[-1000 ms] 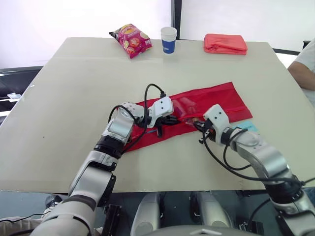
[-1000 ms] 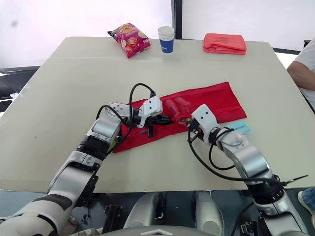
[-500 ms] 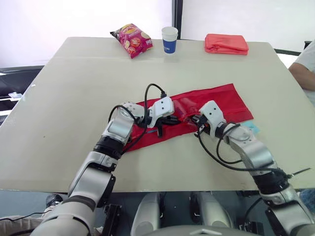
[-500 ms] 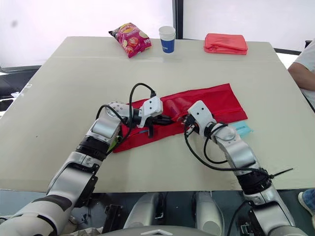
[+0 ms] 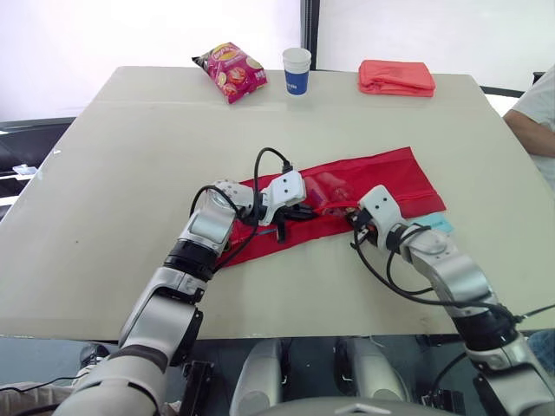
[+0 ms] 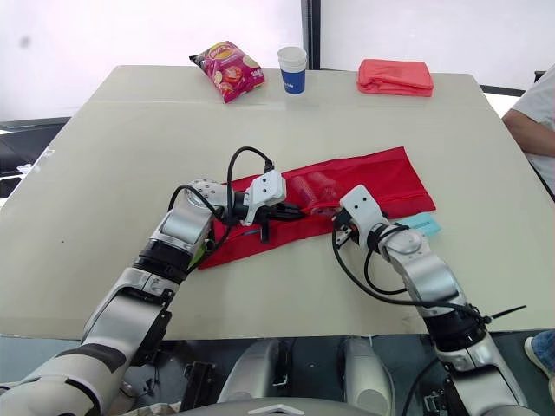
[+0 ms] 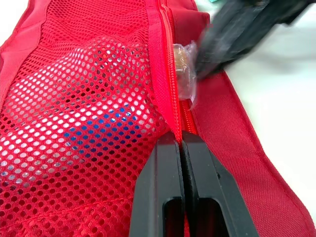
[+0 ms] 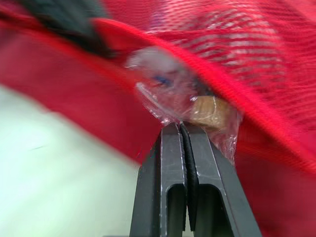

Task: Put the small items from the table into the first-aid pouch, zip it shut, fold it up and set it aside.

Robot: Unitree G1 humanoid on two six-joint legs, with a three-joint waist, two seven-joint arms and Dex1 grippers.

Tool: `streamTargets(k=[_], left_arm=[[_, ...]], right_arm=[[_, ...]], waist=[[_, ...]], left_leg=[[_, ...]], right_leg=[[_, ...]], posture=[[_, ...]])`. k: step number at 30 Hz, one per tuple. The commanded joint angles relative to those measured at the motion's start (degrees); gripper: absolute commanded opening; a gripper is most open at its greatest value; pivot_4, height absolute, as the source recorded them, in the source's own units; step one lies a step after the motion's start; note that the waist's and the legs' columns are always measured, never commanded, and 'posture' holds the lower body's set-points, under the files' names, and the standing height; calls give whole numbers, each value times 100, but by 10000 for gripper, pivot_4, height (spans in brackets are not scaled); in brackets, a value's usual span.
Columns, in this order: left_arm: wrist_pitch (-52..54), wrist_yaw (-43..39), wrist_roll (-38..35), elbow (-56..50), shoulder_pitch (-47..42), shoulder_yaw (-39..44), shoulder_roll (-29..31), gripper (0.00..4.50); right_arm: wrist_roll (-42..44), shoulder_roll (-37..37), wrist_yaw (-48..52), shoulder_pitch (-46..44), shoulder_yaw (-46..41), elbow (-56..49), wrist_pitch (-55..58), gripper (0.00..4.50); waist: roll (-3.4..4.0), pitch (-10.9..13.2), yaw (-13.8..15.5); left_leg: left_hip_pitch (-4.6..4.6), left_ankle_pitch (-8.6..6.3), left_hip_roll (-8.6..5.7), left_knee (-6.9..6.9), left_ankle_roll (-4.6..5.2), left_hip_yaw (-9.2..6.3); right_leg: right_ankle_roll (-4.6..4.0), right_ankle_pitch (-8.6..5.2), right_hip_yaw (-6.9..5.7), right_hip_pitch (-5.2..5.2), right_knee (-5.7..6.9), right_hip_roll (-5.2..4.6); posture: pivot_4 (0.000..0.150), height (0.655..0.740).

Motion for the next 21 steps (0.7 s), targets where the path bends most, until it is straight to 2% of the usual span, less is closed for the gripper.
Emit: streamTargets(k=[1, 5, 9, 14, 17, 18, 21], left_arm=[[-77, -44, -31, -202, 10, -32, 9, 0], [-147, -87, 4, -193, 33, -77, 32, 0], [-230, -62, 41, -119, 14, -98, 39, 0], [-424, -36, 118, 68, -35, -99, 95, 0], [-1012, -250, 202, 443, -121, -92, 356, 0], [-1297, -377, 208, 610, -165, -77, 479, 0], [-2090, -687, 208, 1266, -393, 1, 801, 0]], right_arm=[[-135, 208, -251, -306, -280, 399, -430, 755], [-260, 379, -454, -653, -413, 1026, -855, 755], [-348, 368, -410, -669, -349, 1200, -1056, 755], [117, 6, 289, -184, -474, 245, -883, 755], [984, -494, 1027, 575, -953, -1296, -615, 16188], [1260, -675, 1204, 830, -1165, -1772, -510, 18124], [1847, -1192, 1536, 1434, -1776, -2730, -233, 30345]], waist=[[0, 0, -2], [0, 0, -3], [1, 0, -9], [1, 1, 4], [2, 1, 3], [0, 0, -18], [3, 2, -16]], left_leg=[[-1, 0, 0, 0, 0, 0], [-1, 0, 1, 0, 0, 1], [0, 0, 1, 0, 0, 2], [-2, 0, 0, 0, 0, 1], [-4, 0, 1, 0, 0, 0], [0, 0, 1, 0, 0, 0], [3, -1, 7, -7, 0, -6]], right_leg=[[5, 4, 0, 0, 0, 0], [9, 9, 0, 0, 0, 0], [5, 12, 1, -1, 3, 1], [9, 16, 2, 0, 2, -1], [9, 16, 2, -1, 0, -1], [10, 15, 2, 1, 2, -1], [5, 7, -1, -2, 2, 4]], posture=[[1500, 7400], [1500, 7400], [1500, 7400], [1500, 7400], [1500, 7400], [1500, 7400], [1500, 7400]])
